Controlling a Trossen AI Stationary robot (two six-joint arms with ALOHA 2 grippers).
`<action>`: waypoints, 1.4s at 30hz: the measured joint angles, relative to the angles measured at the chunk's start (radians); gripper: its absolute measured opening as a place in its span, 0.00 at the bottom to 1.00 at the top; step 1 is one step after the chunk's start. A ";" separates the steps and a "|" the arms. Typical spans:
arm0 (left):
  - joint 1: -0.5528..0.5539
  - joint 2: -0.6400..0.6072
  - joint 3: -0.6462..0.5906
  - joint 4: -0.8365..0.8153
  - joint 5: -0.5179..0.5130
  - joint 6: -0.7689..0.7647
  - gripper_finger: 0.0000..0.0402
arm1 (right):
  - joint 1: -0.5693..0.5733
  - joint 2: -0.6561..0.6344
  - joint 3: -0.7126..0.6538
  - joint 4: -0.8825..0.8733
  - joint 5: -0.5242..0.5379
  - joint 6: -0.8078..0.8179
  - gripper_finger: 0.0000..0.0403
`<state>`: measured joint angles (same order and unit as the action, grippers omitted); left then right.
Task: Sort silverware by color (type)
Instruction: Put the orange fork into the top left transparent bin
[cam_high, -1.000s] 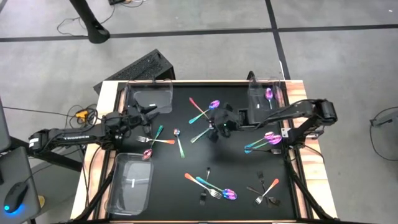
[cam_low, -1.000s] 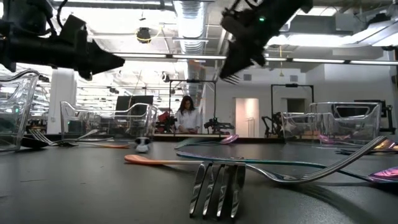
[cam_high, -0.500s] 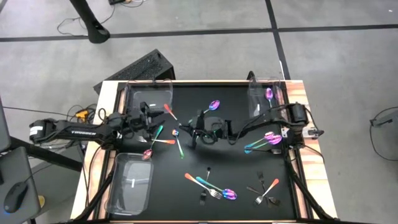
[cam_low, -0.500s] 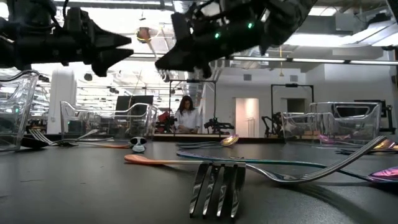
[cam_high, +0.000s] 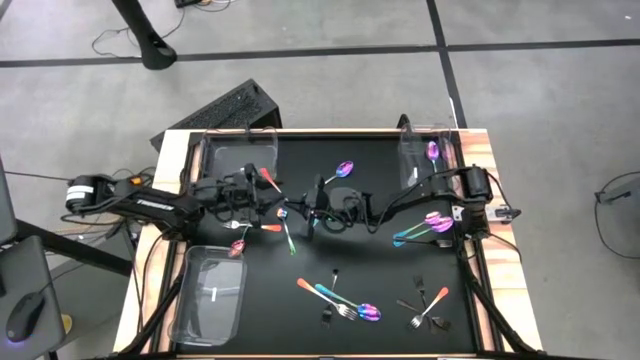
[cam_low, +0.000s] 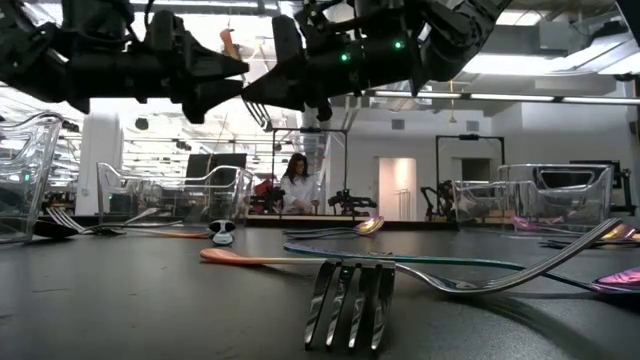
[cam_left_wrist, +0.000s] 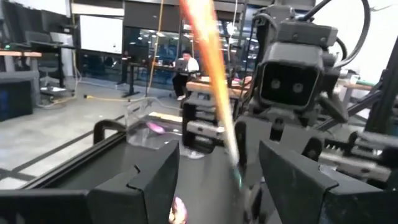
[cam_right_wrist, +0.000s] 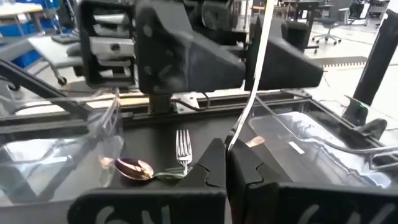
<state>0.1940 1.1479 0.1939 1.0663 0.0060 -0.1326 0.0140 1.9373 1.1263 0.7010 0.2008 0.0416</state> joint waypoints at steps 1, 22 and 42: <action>0.000 0.007 0.009 -0.001 0.007 0.000 0.52 | 0.003 0.000 0.000 0.000 0.000 -0.013 0.02; 0.023 -0.331 0.134 -0.903 -0.807 0.124 0.00 | 0.001 -0.001 0.000 -0.285 0.168 0.263 0.35; 0.254 -0.130 0.360 -1.332 -0.824 0.170 0.08 | 0.001 0.018 -0.002 -0.238 0.114 0.348 0.42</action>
<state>0.4485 1.0180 0.5539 -0.2654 -0.8183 0.0373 0.0154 1.9556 1.1248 0.4626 0.3153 0.3900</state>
